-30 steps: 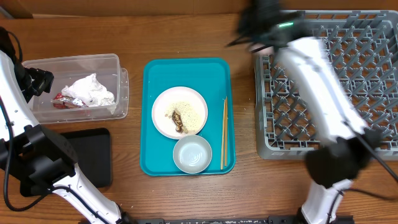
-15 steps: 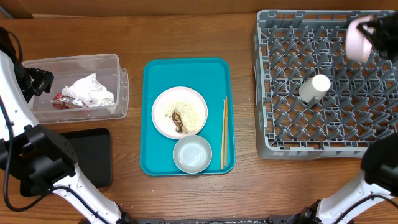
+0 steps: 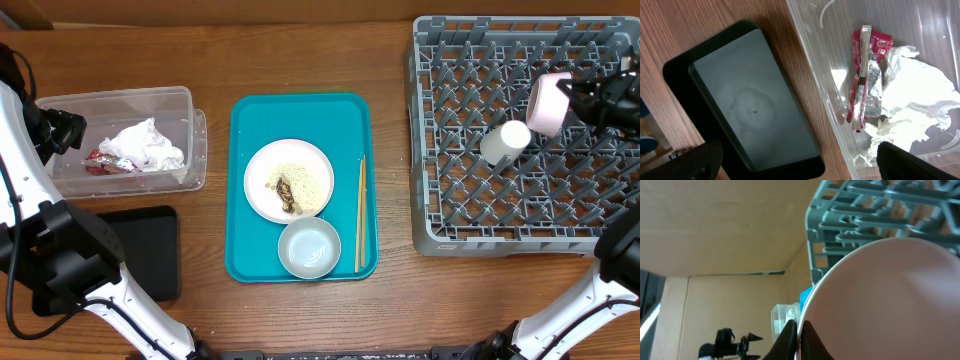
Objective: Sort waste into correct bins and load items into the dishwasher
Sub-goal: 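Carry the pink bowl right over the dish rack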
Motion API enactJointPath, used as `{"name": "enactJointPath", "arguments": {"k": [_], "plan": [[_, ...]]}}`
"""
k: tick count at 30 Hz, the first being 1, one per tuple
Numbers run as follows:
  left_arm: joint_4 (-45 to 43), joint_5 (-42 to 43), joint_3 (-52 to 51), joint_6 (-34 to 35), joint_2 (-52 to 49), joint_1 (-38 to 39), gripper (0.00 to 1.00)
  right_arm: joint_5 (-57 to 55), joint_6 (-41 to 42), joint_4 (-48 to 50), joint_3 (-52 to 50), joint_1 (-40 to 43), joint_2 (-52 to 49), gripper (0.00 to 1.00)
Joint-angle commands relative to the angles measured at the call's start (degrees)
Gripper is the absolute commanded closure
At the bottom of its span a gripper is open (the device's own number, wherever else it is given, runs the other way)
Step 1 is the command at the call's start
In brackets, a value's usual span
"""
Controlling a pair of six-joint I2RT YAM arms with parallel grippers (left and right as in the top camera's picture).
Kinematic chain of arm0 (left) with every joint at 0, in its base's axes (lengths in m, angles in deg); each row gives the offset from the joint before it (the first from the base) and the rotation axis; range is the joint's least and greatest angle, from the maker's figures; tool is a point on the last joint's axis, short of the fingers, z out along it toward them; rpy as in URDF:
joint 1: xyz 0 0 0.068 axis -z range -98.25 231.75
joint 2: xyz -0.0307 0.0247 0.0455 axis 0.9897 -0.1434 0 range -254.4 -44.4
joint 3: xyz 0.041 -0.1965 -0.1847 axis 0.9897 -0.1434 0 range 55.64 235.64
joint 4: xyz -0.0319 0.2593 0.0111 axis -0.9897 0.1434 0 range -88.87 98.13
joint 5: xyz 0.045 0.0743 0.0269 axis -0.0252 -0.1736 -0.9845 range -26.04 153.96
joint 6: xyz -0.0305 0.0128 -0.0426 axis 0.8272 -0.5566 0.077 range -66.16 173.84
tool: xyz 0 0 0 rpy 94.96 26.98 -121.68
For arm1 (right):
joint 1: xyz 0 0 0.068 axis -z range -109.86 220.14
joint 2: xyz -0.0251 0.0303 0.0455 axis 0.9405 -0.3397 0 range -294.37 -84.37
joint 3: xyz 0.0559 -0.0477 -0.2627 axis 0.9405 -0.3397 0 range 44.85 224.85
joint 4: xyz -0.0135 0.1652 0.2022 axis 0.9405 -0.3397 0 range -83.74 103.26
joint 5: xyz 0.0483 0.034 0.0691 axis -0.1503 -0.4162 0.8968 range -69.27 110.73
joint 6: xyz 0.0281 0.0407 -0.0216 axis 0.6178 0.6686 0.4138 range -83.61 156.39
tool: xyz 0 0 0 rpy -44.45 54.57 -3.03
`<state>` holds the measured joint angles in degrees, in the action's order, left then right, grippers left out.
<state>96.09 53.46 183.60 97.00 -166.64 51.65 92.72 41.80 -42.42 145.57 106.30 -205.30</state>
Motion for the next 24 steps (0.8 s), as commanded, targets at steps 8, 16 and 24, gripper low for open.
{"name": "enactJointPath", "arguments": {"k": [8,16,24], "plan": [[0.09,0.02,0.07,0.59,2.25,0.13,0.00,-5.14,2.29,-3.82,-1.73,4.17,0.24,0.87],[0.07,0.02,0.07,0.61,2.25,0.13,0.00,-9.73,4.15,-5.25,0.31,7.30,1.03,0.68],[0.07,0.02,0.07,0.61,2.25,0.13,0.00,-25.42,7.37,-12.96,8.35,11.34,5.33,0.65]]}}
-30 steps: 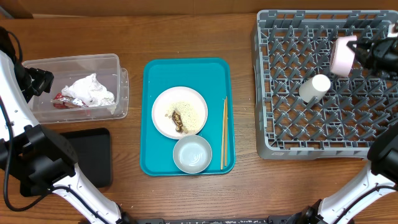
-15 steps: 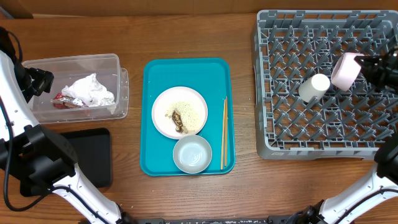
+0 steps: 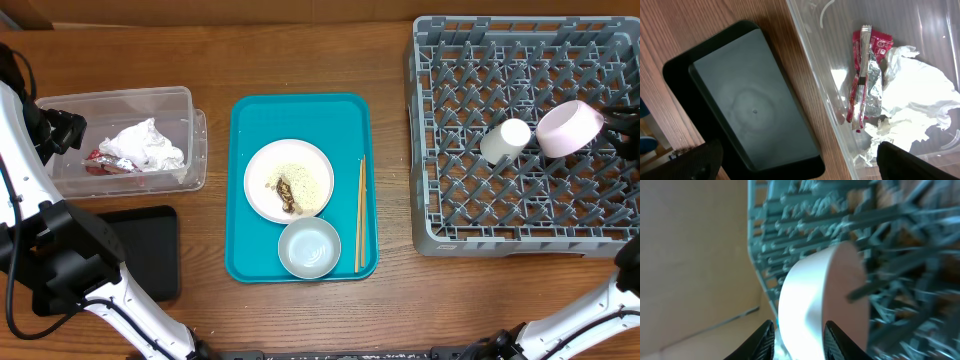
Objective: Sort waste into correct bins and load items into the dishwasher
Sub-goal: 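Carry the pink bowl right over the dish rack, then set the pink bowl down in the rack and release it, then reach the right gripper back over the white plate on the tray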
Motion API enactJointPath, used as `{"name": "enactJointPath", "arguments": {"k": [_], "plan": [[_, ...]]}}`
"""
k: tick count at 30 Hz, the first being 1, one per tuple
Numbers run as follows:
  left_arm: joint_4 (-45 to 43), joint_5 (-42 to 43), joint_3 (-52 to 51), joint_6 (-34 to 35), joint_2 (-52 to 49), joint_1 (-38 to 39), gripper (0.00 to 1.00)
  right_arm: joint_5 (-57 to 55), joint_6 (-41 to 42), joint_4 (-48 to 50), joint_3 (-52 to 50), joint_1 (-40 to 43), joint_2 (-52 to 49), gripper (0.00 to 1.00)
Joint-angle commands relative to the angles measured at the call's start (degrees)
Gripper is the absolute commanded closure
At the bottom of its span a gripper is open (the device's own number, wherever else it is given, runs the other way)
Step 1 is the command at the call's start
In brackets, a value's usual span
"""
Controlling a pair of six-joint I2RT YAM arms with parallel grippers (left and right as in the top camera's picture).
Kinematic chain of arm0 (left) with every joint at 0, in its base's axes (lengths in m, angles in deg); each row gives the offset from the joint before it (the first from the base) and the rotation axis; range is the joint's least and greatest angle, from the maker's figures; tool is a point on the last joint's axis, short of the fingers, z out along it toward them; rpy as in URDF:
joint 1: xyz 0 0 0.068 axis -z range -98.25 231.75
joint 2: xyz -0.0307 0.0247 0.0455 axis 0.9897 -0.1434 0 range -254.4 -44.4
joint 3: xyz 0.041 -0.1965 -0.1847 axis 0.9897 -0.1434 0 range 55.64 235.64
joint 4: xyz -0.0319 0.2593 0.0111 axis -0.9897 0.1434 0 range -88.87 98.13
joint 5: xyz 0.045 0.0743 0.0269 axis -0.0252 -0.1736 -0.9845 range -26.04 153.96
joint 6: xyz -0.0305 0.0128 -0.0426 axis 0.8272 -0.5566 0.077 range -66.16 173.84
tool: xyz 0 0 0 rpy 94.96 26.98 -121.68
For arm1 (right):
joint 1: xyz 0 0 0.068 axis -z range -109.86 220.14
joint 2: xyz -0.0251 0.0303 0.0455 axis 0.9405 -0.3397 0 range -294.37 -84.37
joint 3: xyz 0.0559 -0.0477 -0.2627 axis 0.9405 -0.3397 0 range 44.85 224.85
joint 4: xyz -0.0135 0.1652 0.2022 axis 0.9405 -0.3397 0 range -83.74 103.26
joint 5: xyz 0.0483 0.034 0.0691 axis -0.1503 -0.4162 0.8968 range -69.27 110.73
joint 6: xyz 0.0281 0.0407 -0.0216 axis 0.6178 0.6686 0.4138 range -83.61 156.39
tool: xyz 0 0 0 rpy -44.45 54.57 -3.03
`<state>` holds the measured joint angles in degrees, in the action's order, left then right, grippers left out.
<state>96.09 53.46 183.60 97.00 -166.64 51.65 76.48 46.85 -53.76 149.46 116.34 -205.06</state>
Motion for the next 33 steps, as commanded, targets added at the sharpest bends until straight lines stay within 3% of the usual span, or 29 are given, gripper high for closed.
{"name": "enactJointPath", "arguments": {"k": [1,6,14,22,27,29,31,33], "plan": [[0.09,0.02,0.07,0.59,2.25,0.13,0.00,-10.05,2.64,-1.81,4.70,1.42,5.38,0.65],[0.07,0.02,0.07,0.59,2.25,0.13,0.00,-21.75,6.34,-2.49,5.73,1.60,10.38,0.65],[0.07,0.02,0.07,0.59,2.25,0.13,0.00,-22.91,5.70,-2.84,5.60,-3.30,12.46,0.70],[0.07,0.02,0.07,0.59,2.25,0.13,0.00,-17.64,1.86,-4.02,5.62,-18.75,12.46,0.71],[0.07,0.02,0.07,0.59,2.25,0.13,0.00,-26.10,1.57,-3.93,5.62,-31.52,12.46,0.69],[0.07,0.02,0.07,0.59,2.25,0.13,0.00,-29.53,1.90,-3.93,5.62,-36.57,12.46,0.65],[0.09,0.02,0.07,0.59,2.25,0.13,0.00,-35.15,3.76,-4.02,5.62,-42.56,12.46,0.53],[0.07,0.02,0.07,0.59,2.25,0.13,0.00,-45.99,8.52,-4.55,5.60,-49.44,12.33,0.13]]}}
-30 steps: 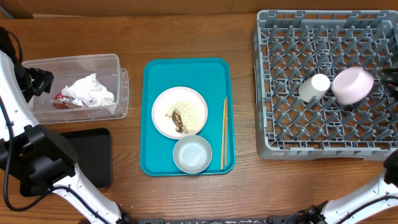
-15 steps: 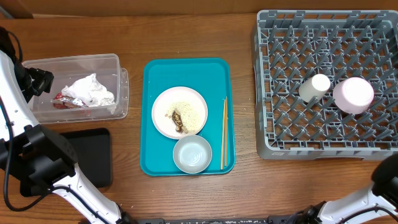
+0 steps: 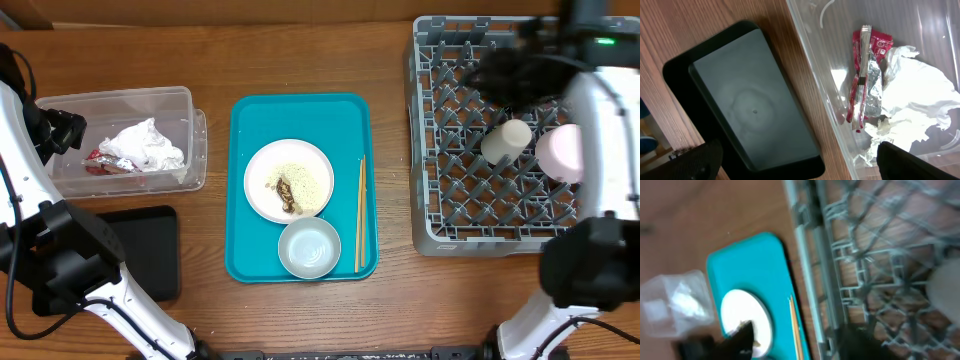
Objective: Sort waste into correct bins and load items into the dishwasher
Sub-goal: 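Reach the right gripper back over the white plate on the tray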
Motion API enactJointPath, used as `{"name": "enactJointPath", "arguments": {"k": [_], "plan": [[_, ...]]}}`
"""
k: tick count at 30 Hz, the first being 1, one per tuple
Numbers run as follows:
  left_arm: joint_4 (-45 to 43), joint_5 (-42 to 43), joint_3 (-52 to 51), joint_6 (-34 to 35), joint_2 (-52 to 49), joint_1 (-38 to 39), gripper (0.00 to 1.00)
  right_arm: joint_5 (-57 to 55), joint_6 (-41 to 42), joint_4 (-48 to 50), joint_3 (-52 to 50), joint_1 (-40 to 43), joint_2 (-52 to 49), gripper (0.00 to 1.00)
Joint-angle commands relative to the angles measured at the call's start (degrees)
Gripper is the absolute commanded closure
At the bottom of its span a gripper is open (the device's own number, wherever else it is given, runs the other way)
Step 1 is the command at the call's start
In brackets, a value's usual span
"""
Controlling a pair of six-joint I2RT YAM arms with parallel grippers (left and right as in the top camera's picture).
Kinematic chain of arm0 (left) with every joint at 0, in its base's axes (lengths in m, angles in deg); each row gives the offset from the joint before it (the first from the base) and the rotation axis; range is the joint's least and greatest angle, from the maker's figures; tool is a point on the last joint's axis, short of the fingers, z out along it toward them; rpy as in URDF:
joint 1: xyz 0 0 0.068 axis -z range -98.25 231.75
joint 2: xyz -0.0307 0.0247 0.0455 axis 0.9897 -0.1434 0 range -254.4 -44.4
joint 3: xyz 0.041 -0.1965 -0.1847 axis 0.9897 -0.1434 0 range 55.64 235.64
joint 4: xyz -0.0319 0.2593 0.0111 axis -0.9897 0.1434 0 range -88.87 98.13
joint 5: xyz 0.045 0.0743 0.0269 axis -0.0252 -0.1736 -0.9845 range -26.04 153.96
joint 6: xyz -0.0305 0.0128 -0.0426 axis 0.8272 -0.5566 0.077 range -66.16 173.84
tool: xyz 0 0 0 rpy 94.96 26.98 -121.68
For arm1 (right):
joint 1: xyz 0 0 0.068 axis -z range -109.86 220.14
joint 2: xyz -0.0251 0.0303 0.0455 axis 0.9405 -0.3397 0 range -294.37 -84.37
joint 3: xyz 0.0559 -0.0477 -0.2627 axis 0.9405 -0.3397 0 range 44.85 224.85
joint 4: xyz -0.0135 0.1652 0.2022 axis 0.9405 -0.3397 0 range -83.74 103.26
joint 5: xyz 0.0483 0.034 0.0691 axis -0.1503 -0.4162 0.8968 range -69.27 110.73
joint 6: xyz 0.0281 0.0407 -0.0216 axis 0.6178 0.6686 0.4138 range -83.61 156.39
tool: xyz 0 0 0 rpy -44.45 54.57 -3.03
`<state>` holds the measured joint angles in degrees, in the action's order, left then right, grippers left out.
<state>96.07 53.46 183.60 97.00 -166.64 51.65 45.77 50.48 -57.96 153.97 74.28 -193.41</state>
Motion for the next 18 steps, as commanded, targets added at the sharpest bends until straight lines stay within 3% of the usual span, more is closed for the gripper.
{"name": "enactJointPath", "arguments": {"k": [1,4,18], "plan": [[0.11,0.02,0.07,0.61,2.25,0.13,0.00,-18.29,6.27,-0.48,1.09,-9.35,0.66,0.00],[0.09,0.02,0.07,0.59,2.25,0.13,0.00,-24.92,8.70,0.50,0.55,-16.79,0.09,0.00],[0.09,0.02,0.07,0.61,2.25,0.13,0.00,-24.70,8.72,11.85,-2.25,-38.64,-6.03,0.00]]}}
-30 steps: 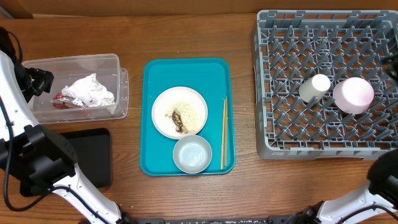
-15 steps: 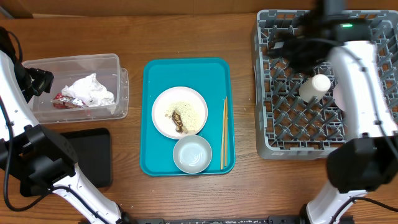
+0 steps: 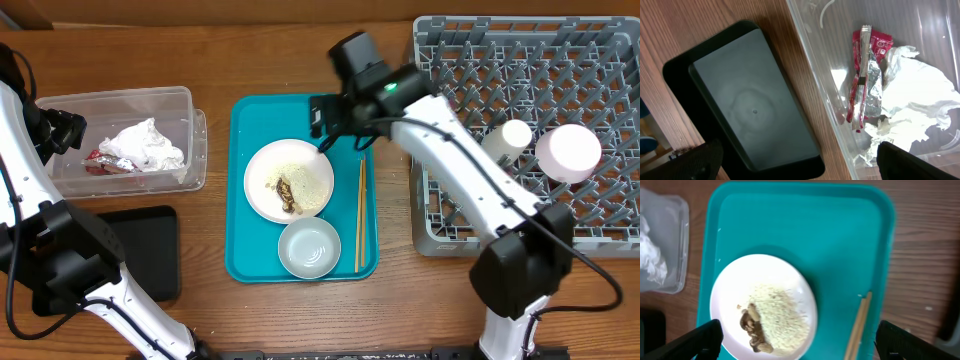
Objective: Sort waste into correct bins and load items into the dishwasher
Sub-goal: 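Reach the right gripper back over the white plate on the tray, then lower the right gripper onto the small pale bowl and grasp its rim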
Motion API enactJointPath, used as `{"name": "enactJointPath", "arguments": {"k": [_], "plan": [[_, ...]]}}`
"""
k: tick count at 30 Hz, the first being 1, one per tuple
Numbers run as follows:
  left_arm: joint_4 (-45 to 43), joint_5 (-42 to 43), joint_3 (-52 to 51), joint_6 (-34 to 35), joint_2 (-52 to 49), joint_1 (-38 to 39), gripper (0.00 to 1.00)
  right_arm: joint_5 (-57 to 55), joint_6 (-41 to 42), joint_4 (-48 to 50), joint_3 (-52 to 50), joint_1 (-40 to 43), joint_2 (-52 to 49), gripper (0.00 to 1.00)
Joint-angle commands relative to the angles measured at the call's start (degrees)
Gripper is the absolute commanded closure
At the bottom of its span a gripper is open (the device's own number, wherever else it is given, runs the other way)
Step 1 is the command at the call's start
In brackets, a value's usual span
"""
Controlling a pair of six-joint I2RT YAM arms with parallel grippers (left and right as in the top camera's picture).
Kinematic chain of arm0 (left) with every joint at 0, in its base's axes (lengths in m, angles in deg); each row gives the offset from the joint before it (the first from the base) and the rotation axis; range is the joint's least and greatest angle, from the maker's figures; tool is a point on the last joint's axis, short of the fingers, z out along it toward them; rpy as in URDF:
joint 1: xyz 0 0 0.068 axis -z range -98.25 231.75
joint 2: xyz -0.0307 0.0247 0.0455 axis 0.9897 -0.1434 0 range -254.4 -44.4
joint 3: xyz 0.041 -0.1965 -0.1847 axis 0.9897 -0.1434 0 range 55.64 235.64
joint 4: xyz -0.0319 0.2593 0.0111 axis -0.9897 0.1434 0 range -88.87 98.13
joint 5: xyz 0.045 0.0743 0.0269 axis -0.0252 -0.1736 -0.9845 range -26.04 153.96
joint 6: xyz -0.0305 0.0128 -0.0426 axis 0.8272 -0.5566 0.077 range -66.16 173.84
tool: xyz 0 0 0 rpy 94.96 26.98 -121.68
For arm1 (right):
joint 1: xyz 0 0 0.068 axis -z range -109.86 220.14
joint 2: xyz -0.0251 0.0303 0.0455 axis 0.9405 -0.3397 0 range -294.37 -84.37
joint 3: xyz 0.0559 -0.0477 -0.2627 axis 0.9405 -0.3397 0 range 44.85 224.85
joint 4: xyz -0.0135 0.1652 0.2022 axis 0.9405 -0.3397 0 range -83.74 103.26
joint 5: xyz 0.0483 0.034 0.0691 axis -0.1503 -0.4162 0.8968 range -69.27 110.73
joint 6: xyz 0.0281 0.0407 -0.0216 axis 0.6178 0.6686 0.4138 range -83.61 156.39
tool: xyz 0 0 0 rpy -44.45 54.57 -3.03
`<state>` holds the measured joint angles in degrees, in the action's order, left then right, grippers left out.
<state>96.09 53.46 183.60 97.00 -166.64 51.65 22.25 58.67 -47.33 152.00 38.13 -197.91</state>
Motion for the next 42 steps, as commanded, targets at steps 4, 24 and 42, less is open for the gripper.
{"name": "enactJointPath", "arguments": {"k": [4,24,42], "plan": [[0.09,0.02,0.07,0.61,2.25,0.13,0.00,2.19,0.50,1.92,-0.28,-5.05,-2.16,0.00],[0.07,0.02,0.07,0.59,2.25,0.13,0.00,-1.33,16.96,-0.59,-0.33,-6.56,-6.36,0.00],[0.04,0.02,0.07,0.61,2.25,0.13,0.00,19.15,14.78,-3.26,-0.26,-7.61,-6.27,0.00]]}}
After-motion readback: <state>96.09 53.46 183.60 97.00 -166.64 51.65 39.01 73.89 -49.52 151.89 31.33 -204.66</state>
